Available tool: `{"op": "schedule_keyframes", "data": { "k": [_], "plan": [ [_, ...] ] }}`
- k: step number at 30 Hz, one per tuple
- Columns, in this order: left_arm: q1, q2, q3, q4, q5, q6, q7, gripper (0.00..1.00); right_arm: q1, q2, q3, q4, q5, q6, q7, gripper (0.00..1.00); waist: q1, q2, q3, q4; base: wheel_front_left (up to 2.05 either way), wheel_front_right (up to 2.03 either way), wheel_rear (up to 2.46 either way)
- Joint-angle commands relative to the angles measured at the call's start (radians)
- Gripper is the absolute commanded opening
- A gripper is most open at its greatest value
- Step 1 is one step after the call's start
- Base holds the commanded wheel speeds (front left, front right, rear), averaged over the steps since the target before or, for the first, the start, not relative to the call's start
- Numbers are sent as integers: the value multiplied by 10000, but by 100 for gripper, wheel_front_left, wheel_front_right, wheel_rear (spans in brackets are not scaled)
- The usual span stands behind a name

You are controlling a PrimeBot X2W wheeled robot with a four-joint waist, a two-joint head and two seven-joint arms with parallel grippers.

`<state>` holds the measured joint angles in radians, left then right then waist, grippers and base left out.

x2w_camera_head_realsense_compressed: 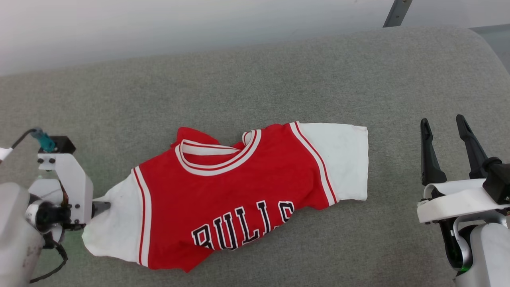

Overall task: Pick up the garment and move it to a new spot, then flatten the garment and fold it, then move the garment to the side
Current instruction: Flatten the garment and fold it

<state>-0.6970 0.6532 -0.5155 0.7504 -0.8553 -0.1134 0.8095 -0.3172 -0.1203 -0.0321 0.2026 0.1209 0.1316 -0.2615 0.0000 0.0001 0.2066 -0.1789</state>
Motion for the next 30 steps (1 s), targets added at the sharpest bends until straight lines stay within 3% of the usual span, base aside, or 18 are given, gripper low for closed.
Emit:
{"op": "schedule_keyframes", "data": {
  "k": [1, 2, 3, 4, 5, 10, 14, 30],
  "plan": [
    [437, -36, -151, 508, 1, 152, 254, 100, -84, 18, 12, 20, -22, -18, -37, 100, 0, -1, -4, 6, 0, 0, 0],
    [457, -126, -166, 695, -63, 153, 369, 100, -96, 1, 39, 32, -2, -18, -2, 100, 0, -1, -14, 12, 0, 0, 0],
    [497, -240, -153, 835, -198, 129, 502, 88, -121, -20, 59, 32, 24, -18, 35, 100, 0, -1, -25, 17, 0, 0, 0],
    [511, -393, -92, 945, -398, 94, 605, 29, -144, -38, 82, 26, 63, -18, 65, 100, 0, -1, -35, 28, 0, 0, 0],
    [488, -564, 19, 1060, -606, 117, 665, 0, -156, -53, 113, 17, 125, -18, 138, 100, 0, -1, -44, 43, 0, 0, 0],
    [186, -956, 231, 1125, -902, 25, 218, 0, -323, -292, 465, 105, 482, -18, 721, 100, 0, -1, -74, 113, 0, 0, 0],
    [-15, -1094, 97, 1106, -876, -95, -14, 0, -749, -577, 696, 540, 938, -18, 1862, 100, 0, -1, -53, 208, 0, 0, 0],
    [-935, -1483, -565, 713, -1036, -202, -447, 0, -3461, -1405, 2093, 4079, 2817, -18, 5801, 100, 0, -1, 645, 1064, 0, 0, 0]
  ]
}}
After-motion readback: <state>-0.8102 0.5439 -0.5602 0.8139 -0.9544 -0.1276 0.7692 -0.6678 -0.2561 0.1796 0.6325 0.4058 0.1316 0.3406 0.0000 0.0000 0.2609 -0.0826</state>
